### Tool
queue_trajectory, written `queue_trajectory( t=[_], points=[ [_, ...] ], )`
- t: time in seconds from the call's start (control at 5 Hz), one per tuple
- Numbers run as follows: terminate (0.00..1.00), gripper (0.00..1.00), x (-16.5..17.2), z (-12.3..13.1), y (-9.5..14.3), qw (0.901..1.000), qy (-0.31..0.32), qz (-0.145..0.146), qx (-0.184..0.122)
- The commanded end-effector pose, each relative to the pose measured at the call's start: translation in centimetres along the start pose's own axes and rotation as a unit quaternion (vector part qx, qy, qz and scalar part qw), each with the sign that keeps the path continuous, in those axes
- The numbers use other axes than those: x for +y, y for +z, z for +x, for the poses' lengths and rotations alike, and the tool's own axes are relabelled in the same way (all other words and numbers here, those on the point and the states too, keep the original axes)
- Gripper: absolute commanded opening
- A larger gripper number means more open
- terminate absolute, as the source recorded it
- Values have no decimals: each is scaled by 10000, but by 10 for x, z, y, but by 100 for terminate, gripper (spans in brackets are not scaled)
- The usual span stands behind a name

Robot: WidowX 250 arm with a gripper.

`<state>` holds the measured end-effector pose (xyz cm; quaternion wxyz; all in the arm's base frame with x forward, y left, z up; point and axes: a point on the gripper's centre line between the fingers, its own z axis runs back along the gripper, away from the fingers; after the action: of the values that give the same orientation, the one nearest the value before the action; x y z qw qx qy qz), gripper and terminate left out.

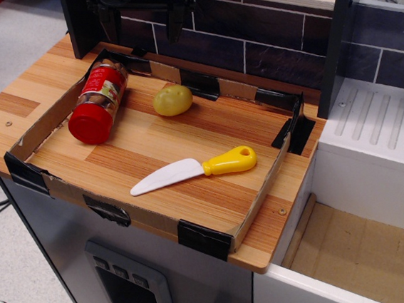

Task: Upright basil bottle

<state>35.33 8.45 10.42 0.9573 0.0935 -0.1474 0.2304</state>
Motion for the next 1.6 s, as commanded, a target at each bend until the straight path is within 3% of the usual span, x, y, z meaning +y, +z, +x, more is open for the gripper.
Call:
queue_trajectory(
  t=[0.0,0.2,0.4,0.6,0.8,1.2,1.4],
  points=[
    [0,100,0,0,0,10000,0,0,0],
    [0,100,35,-3,6,9988,-170,-126,439],
    [0,100,72,-13,10,9947,-588,-504,683],
    [0,100,97,-28,1,9920,-808,-538,808],
    [0,100,102,-46,-14,9898,-944,-600,887],
    [0,100,84,-51,-18,9900,-745,-934,754],
    [0,100,79,-50,-25,9920,-592,-862,709]
  ],
)
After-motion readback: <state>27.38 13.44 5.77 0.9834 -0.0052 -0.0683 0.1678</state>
